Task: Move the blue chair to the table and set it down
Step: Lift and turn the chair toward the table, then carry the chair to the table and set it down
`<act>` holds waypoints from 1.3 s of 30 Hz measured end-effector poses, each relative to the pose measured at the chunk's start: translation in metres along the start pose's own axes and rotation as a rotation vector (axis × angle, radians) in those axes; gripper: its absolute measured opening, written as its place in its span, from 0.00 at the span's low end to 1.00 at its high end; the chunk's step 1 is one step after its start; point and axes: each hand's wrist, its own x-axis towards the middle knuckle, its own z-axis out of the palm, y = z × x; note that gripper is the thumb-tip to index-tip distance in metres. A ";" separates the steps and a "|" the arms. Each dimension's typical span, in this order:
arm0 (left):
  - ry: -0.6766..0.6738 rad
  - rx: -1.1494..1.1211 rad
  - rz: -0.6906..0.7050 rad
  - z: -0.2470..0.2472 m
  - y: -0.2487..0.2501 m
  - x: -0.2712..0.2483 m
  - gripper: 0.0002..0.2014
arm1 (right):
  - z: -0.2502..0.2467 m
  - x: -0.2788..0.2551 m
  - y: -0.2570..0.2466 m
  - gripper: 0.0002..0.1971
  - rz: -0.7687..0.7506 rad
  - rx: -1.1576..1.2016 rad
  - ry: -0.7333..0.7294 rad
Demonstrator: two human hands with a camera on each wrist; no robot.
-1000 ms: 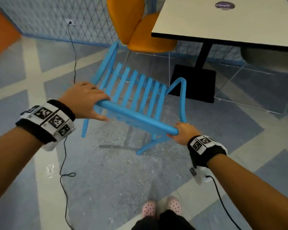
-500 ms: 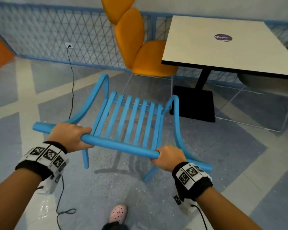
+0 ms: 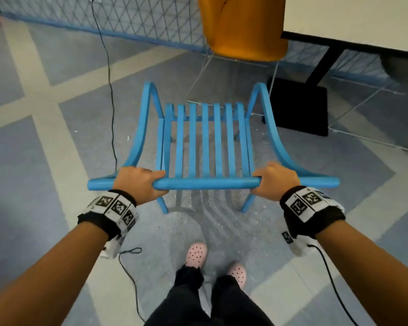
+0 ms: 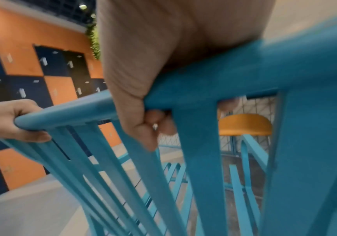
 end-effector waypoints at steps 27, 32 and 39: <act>-0.198 -0.016 0.308 -0.016 0.117 0.035 0.12 | 0.033 -0.092 0.098 0.14 0.316 -0.120 0.046; -0.184 0.000 0.367 -0.022 0.178 0.072 0.12 | 0.031 -0.108 0.157 0.11 0.391 -0.095 0.067; -0.171 -0.003 0.395 -0.032 0.293 0.117 0.10 | 0.010 -0.124 0.271 0.14 0.421 -0.079 0.060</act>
